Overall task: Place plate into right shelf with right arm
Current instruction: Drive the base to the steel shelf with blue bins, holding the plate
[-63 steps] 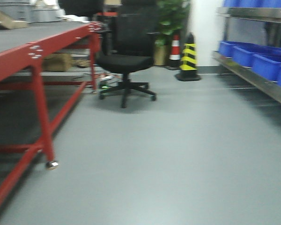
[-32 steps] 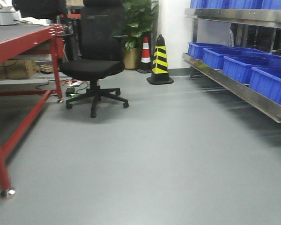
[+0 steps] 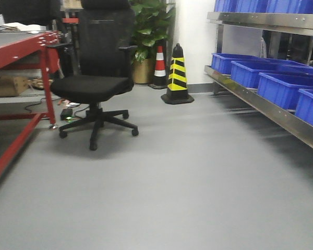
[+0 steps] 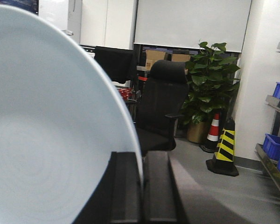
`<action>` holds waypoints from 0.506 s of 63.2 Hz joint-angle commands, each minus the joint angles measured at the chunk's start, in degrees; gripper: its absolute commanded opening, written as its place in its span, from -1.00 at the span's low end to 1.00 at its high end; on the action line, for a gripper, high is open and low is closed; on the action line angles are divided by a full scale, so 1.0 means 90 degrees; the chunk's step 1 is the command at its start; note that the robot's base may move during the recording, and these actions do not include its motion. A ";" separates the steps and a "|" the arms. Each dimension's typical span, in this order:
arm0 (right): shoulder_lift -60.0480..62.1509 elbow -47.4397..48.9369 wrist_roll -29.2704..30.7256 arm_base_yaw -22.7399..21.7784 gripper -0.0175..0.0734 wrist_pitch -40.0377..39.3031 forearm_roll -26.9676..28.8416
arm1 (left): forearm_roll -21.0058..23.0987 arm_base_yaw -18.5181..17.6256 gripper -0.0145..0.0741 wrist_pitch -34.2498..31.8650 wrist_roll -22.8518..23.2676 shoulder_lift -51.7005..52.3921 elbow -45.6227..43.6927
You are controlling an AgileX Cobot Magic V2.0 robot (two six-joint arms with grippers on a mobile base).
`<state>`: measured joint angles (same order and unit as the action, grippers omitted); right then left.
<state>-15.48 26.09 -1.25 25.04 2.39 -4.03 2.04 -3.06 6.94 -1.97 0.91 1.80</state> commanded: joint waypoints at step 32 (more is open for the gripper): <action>-0.0063 0.0191 0.0007 -0.0006 -0.50 -0.0595 -0.0037 | 0.0039 0.0006 -0.78 -0.0549 0.0018 0.0037 0.0063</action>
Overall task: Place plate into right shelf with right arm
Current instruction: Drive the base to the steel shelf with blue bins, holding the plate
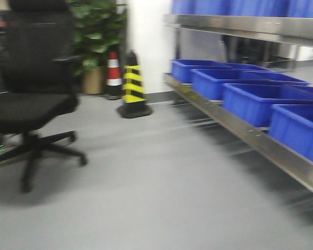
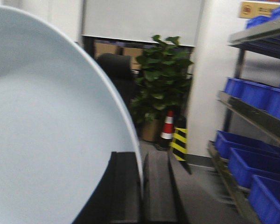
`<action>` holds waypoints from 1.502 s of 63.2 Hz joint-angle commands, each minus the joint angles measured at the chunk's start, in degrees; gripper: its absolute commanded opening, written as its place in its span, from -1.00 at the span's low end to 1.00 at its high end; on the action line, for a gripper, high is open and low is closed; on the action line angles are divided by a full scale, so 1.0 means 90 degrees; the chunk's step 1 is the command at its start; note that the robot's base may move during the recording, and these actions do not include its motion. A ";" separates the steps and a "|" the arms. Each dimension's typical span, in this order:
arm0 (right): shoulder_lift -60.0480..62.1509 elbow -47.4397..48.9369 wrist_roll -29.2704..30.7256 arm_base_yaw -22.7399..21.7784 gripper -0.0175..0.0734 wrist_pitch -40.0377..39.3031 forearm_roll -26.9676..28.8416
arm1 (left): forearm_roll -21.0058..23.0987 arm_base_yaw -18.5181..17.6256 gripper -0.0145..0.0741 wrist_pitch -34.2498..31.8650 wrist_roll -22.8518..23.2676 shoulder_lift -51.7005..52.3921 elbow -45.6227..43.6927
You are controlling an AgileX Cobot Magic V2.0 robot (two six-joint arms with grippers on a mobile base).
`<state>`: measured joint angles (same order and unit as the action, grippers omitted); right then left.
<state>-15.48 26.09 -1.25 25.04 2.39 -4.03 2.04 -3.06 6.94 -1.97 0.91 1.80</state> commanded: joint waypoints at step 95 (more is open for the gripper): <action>-0.0070 0.0191 0.0007 -0.0006 -0.50 -0.0595 -0.0037 | 0.0039 0.0006 -0.78 -0.0549 0.0018 0.0037 0.0063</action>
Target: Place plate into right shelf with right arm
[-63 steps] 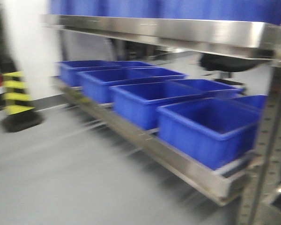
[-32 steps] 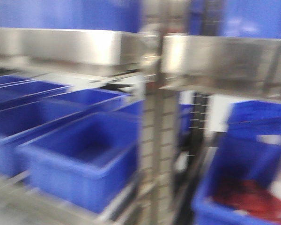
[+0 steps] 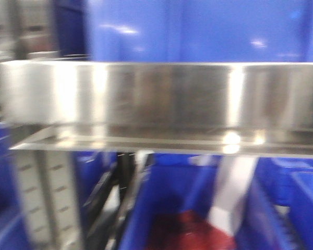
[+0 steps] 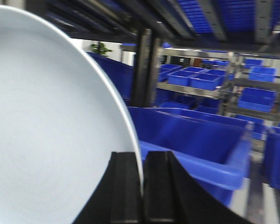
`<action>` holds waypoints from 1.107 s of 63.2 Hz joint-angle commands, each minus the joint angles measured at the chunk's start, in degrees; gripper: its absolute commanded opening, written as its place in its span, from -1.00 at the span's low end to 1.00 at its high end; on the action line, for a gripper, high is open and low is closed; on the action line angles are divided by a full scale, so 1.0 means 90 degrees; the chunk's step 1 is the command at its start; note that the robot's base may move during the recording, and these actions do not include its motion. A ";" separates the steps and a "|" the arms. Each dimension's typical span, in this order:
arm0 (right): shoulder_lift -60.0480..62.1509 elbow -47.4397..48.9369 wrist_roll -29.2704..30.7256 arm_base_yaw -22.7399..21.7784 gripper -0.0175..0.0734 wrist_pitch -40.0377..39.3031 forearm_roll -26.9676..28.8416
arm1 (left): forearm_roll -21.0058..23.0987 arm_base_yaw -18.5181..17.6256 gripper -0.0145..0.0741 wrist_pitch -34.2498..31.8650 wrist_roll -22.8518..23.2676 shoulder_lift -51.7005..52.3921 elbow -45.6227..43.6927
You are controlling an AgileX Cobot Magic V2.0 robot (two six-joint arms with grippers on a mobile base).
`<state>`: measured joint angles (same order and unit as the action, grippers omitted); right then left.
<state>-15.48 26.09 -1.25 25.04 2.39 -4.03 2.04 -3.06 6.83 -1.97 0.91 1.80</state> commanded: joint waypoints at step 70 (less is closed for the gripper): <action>-0.0070 0.0191 0.0007 -0.0006 -0.50 -0.0600 -0.0037 | 0.0039 0.0006 -0.78 -0.0536 0.0018 0.0037 0.0063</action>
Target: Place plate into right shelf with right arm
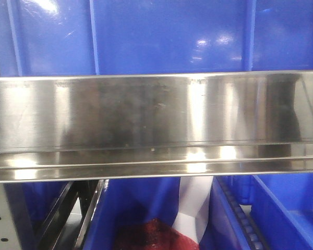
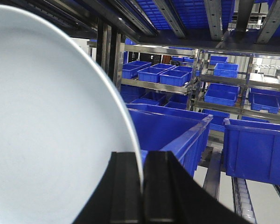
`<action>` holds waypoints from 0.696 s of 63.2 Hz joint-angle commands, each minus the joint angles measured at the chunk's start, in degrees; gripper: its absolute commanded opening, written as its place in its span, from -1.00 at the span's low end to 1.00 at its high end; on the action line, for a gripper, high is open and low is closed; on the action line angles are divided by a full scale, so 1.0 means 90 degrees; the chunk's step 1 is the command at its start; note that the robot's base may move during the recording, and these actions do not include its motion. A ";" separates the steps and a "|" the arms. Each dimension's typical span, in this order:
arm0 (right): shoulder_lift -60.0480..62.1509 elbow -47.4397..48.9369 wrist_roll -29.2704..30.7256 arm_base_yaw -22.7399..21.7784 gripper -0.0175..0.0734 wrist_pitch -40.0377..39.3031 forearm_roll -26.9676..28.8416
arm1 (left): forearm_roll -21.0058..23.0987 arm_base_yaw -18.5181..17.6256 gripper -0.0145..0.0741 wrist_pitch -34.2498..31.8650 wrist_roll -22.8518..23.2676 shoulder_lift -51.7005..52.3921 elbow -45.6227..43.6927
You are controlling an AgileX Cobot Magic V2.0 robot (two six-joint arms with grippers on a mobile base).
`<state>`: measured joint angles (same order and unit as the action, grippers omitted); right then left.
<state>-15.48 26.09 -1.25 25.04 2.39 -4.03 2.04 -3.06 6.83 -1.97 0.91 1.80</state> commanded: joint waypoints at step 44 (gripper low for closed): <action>-0.1850 0.2734 -0.0269 -0.0006 -0.50 -0.0526 0.0235 | 0.0039 0.0006 -0.78 -0.0536 0.0018 0.0037 0.0063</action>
<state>-25.09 44.05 -3.43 25.04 -1.33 -2.19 2.04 -3.06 6.83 -1.97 0.91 1.80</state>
